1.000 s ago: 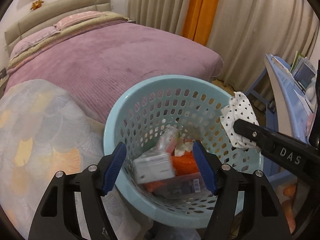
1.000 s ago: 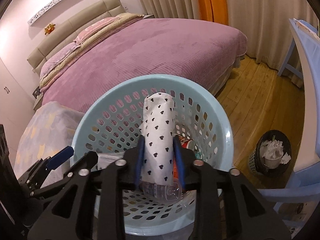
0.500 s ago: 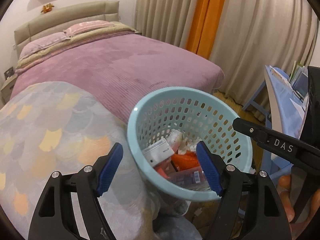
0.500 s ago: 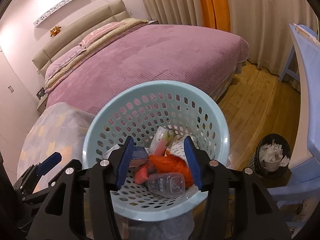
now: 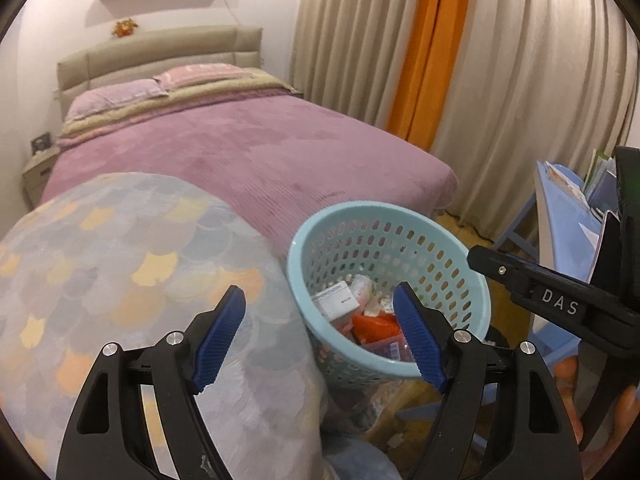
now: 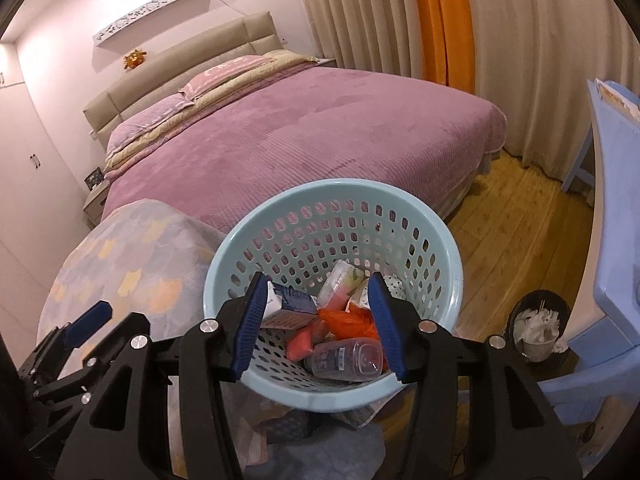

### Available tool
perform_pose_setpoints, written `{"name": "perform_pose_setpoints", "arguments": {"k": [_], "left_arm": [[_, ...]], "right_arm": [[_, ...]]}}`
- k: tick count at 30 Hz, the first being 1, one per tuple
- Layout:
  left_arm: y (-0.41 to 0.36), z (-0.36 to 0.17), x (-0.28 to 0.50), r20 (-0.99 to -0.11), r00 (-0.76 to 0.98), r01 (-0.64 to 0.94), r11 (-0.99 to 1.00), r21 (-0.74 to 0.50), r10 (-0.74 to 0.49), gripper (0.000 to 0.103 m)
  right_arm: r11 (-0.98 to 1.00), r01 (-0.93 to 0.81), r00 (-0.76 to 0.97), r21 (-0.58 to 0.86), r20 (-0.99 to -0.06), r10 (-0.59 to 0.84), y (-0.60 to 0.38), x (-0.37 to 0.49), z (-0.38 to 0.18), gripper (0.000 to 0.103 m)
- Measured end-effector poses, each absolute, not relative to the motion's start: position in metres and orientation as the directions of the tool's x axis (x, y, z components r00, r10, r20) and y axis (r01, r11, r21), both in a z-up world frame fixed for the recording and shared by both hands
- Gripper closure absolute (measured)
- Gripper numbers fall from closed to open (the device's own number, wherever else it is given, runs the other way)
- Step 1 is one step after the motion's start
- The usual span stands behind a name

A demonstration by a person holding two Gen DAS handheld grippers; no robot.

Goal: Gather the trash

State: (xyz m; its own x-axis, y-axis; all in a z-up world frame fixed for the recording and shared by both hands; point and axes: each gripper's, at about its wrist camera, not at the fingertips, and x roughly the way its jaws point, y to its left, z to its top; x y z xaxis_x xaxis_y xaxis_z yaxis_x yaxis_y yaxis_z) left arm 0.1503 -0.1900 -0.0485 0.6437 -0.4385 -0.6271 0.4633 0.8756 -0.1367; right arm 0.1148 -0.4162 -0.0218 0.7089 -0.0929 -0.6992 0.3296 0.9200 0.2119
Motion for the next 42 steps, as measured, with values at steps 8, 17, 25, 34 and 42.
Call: {"name": "perform_pose_setpoints", "arguments": {"k": [8,17,25,34,42], "left_arm": [[-0.175,-0.028,0.116,-0.556,0.734,0.423,0.903,-0.075,-0.390,0.019],[-0.162,-0.020,0.080,-0.485,0.804,0.384,0.923,-0.017,-0.344,0.015],[-0.154,-0.020,0.063,-0.453,0.833,0.350,0.937,-0.013,-0.318,0.014],[-0.153,-0.025,0.055,-0.455,0.838,0.334,0.943,-0.013,-0.303,0.014],[-0.154,-0.023,0.051,-0.457,0.836,0.338,0.941,-0.011,-0.305,0.014]], "right_arm": [[0.935,0.302,0.789,0.183,-0.599,-0.138,-0.396,0.082,-0.007,0.047],[0.942,0.310,0.825,0.131,-0.529,-0.198,-0.374,0.056,-0.007,0.047],[0.934,0.338,0.831,0.114,-0.502,-0.239,-0.371,0.041,-0.009,0.047],[0.936,0.340,0.837,0.091,-0.482,-0.257,-0.368,0.032,-0.008,0.047],[0.937,0.337,0.840,0.091,-0.478,-0.256,-0.367,0.028,-0.007,0.047]]}}
